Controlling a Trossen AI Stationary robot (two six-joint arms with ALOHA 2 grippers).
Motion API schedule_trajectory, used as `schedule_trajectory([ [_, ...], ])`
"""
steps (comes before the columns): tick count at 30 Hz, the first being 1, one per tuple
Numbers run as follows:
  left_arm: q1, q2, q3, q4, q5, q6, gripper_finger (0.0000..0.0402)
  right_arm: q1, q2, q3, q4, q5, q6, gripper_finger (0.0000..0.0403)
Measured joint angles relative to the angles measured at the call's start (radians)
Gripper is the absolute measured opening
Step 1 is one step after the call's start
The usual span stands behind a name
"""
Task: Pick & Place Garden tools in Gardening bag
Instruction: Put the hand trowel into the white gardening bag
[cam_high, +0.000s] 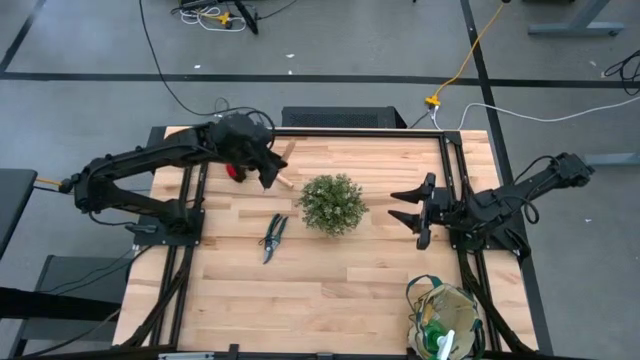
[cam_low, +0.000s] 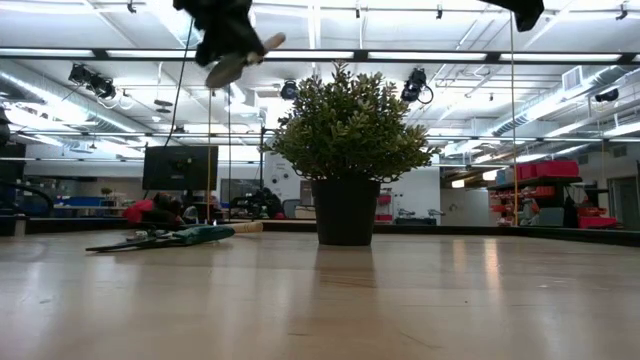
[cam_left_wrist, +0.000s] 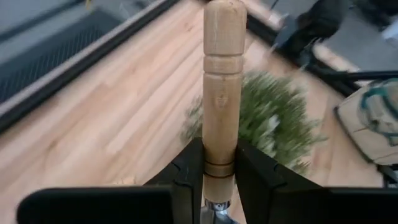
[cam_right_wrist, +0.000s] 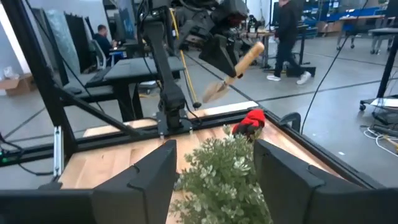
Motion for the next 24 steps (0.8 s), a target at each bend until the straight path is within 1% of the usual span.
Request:
schedule_trajectory([
  [2, 0.000, 0.000, 0.011, 0.028, 0.024, 0.024, 0.0077, -0.007, 0.000, 0.000, 0.012, -0.006, 0.004, 0.0225],
  [6, 0.000, 0.001, 0.017, 0.102, 0.088, 0.064, 0.0076, -0.028, 0.000, 0.000, 0.046, -0.066, 0.024, 0.0239],
  [10, 0.000, 0.001, 0.017, 0.195, 0.156, 0.079, 0.0077, -0.047, 0.000, 0.000, 0.103, -0.137, 0.011, 0.0244],
  [14, 0.000, 0.001, 0.018, 0.290, 0.205, 0.091, 0.0076, -0.070, 0.000, 0.000, 0.157, -0.184, -0.021, 0.0244],
  [20, -0.011, 0.005, 0.017, 0.362, 0.217, 0.094, 0.0077, -0.114, 0.000, 0.000, 0.182, -0.209, -0.027, 0.0244],
  [24, -0.033, 0.024, 0.017, 0.413, 0.218, 0.095, 0.0077, -0.153, 0.000, 0.000, 0.195, -0.253, -0.027, 0.0244],
])
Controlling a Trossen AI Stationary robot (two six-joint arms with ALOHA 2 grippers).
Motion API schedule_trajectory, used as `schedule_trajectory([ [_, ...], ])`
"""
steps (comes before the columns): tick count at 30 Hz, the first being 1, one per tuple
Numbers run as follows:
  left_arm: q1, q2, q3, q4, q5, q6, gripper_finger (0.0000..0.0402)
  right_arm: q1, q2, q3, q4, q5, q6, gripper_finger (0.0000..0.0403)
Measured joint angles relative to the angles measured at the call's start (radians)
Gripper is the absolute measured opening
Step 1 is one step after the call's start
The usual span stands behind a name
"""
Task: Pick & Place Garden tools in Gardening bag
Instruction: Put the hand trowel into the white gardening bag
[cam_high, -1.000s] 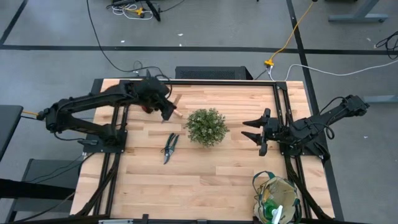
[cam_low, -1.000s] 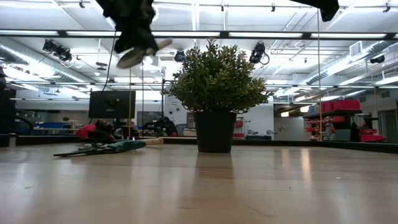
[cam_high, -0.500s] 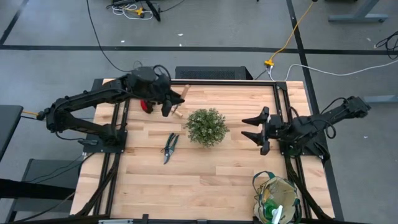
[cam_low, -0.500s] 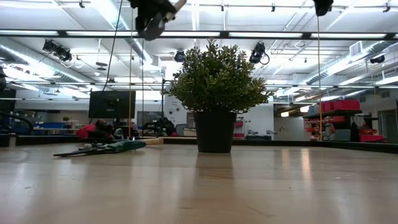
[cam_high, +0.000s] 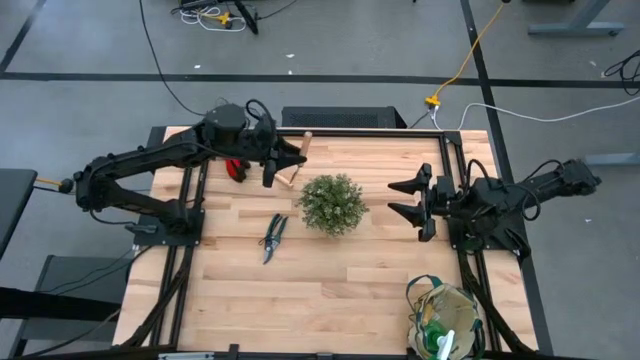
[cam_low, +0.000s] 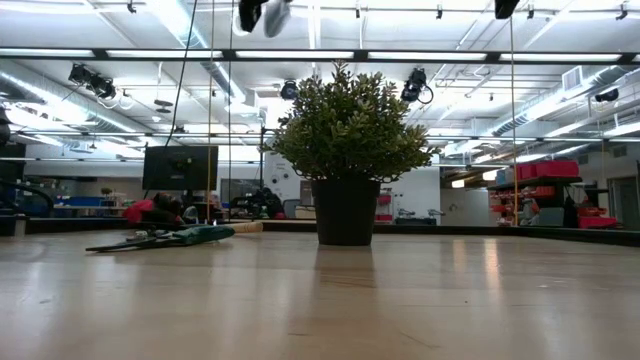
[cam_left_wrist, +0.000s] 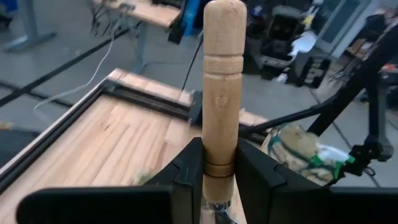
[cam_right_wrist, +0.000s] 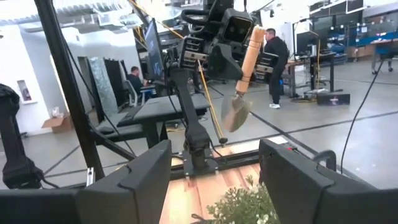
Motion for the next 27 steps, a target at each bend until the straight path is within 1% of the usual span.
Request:
schedule_trajectory([
  [7, -0.036, 0.074, 0.000, 0.111, 0.031, -0.019, 0.0078, -0.064, 0.003, 0.039, -0.011, -0.074, 0.028, 0.0244],
  [12, -0.061, 0.122, 0.001, 0.190, 0.032, -0.027, 0.0076, -0.104, 0.009, 0.111, -0.122, -0.082, 0.050, 0.0244],
  [15, -0.075, 0.153, 0.031, 0.189, 0.033, -0.026, 0.0076, -0.121, 0.014, 0.150, -0.186, -0.085, 0.053, 0.0244],
  [21, -0.102, 0.217, 0.117, 0.190, 0.032, 0.008, 0.0077, -0.159, 0.039, 0.196, -0.189, -0.152, 0.053, 0.0244],
  [27, -0.122, 0.278, 0.185, 0.188, 0.057, 0.016, 0.0079, -0.186, 0.086, 0.229, -0.188, -0.160, 0.053, 0.0244],
])
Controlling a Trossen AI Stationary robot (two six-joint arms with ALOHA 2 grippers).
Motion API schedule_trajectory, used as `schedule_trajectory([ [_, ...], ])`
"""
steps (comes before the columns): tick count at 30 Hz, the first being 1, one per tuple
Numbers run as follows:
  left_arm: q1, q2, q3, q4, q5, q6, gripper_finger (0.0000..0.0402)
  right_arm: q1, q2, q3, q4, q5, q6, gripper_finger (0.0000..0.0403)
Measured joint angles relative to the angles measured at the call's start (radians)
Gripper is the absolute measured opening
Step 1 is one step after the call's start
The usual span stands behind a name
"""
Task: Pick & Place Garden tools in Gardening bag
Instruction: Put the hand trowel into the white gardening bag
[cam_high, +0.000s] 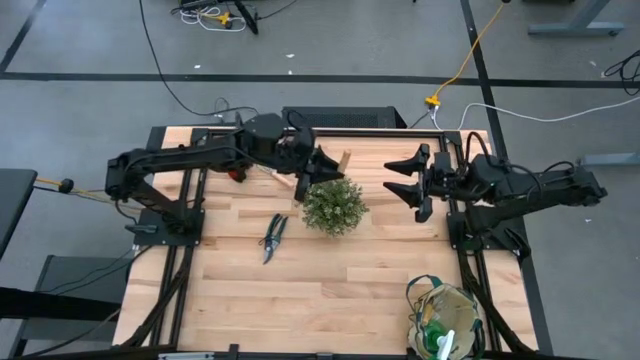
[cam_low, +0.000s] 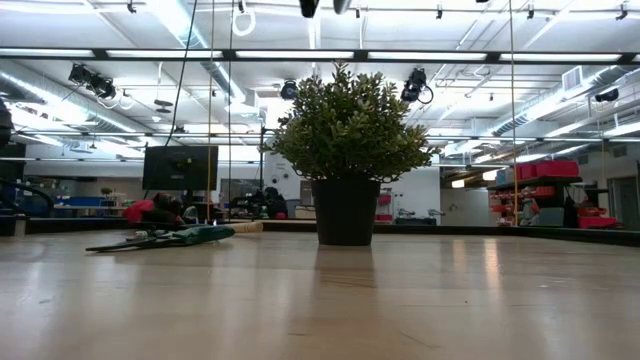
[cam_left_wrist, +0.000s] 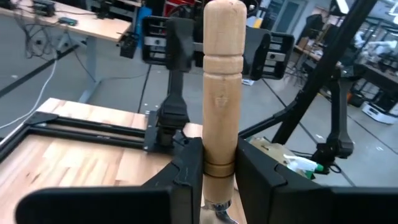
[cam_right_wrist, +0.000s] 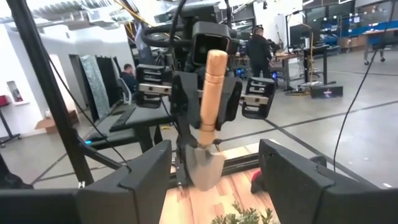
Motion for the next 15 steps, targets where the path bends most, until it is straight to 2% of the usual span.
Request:
schedule_trajectory([
  [15, -0.044, 0.067, 0.021, 0.000, -0.004, 0.040, 0.0077, -0.028, 0.119, 0.003, 0.125, 0.000, 0.027, 0.0244],
])
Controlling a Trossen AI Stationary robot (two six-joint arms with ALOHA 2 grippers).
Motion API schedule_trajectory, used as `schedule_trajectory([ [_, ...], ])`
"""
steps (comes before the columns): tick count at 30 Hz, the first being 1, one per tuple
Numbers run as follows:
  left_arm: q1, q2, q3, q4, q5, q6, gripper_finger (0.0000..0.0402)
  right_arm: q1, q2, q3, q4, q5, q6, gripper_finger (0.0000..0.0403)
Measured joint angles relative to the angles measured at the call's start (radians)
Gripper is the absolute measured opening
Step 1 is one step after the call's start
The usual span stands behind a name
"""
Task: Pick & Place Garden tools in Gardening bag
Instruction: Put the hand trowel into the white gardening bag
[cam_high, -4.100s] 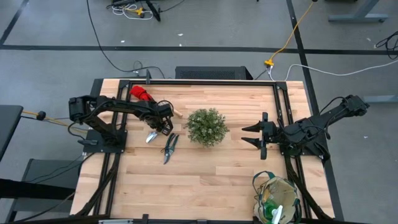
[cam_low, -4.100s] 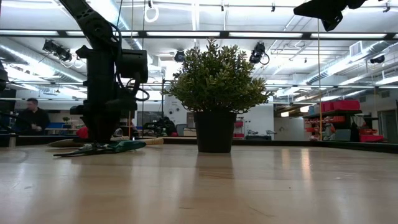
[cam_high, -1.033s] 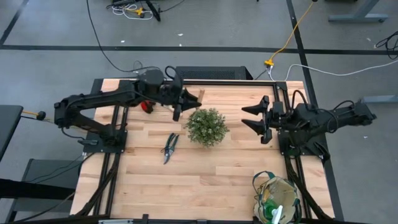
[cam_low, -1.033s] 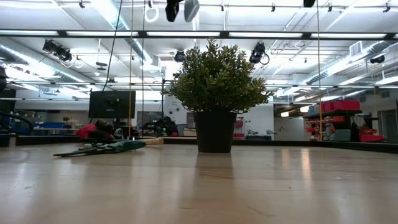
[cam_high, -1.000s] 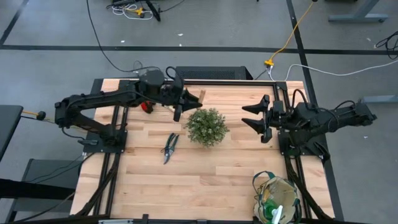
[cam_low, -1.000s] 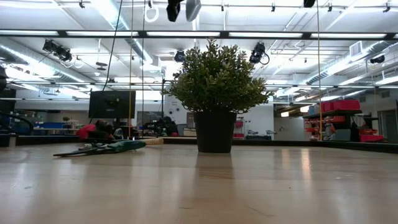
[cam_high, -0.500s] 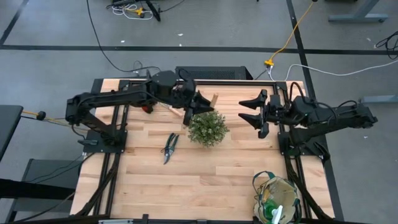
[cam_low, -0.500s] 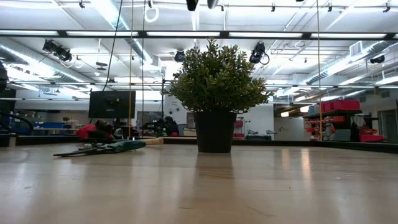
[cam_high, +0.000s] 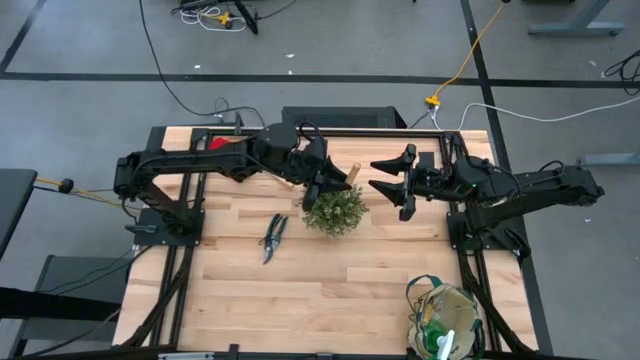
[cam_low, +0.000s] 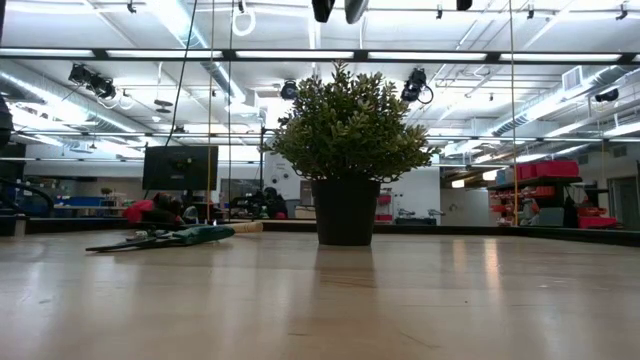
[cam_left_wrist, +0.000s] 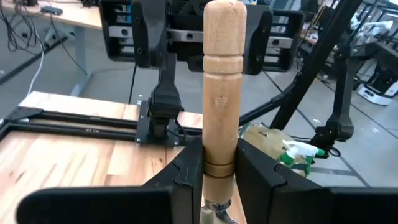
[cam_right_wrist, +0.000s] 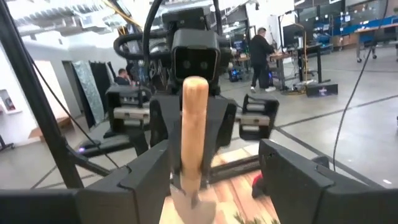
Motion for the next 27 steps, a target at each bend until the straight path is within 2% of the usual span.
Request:
schedule_trajectory([
  [10, -0.004, 0.007, 0.000, -0.007, -0.003, 0.004, 0.0077, -0.025, 0.120, 0.000, 0.182, -0.067, 0.027, 0.0244],
  [18, -0.004, 0.007, 0.000, -0.007, -0.003, 0.003, 0.0077, -0.031, 0.180, 0.000, 0.284, -0.071, 0.029, 0.0244],
  [27, -0.005, 0.007, 0.000, -0.009, -0.003, 0.003, 0.0077, -0.031, 0.219, 0.001, 0.326, -0.077, 0.026, 0.0243],
])
